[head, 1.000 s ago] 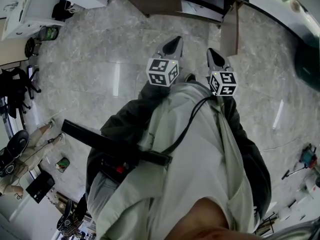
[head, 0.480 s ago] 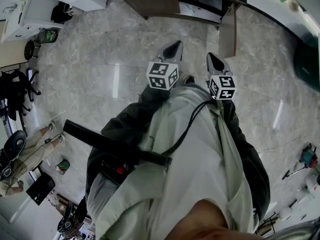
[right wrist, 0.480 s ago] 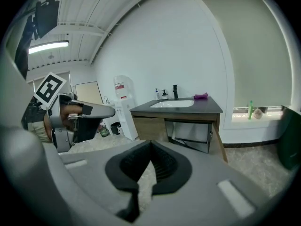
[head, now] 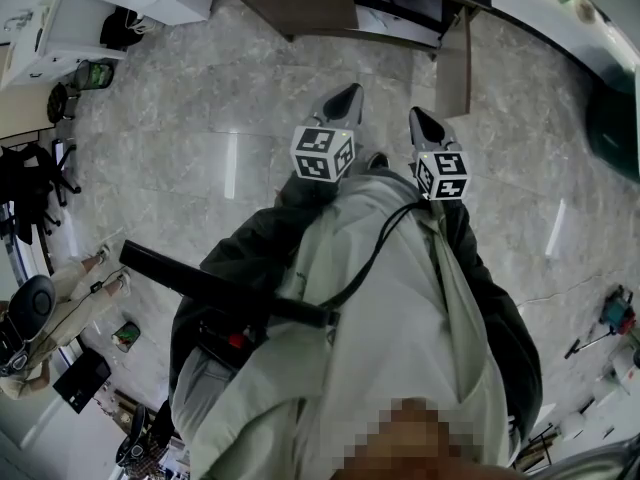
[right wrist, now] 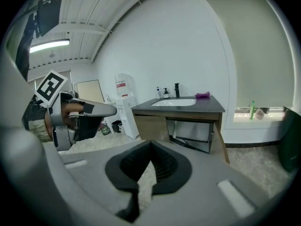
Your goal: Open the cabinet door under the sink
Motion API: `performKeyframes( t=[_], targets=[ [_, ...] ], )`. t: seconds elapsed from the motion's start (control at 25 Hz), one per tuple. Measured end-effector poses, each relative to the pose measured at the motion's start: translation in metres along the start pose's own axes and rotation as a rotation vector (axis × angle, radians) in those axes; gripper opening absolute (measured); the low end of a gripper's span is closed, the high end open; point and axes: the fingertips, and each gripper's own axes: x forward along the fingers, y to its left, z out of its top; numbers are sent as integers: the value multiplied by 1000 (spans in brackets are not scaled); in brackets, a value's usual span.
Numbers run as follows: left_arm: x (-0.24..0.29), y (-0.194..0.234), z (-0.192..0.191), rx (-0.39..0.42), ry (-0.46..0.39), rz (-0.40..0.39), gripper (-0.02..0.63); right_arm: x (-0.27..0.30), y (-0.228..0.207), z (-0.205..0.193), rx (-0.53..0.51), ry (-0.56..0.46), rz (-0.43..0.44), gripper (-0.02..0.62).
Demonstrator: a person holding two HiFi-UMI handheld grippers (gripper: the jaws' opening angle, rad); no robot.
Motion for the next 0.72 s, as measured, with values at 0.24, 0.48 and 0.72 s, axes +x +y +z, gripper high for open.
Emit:
performKeyframes(
  t=[0.24, 0.48, 0.72],
  targets=[
    [2, 3, 1, -2, 5, 1, 6, 4, 1, 0, -4, 12, 4, 2],
    [0, 5, 1, -3, 14, -8, 6, 4, 4, -4, -13, 29, -4, 2],
    [1, 3, -3, -5, 22, -20, 6, 3, 6, -8, -21, 38, -7, 2]
  ],
)
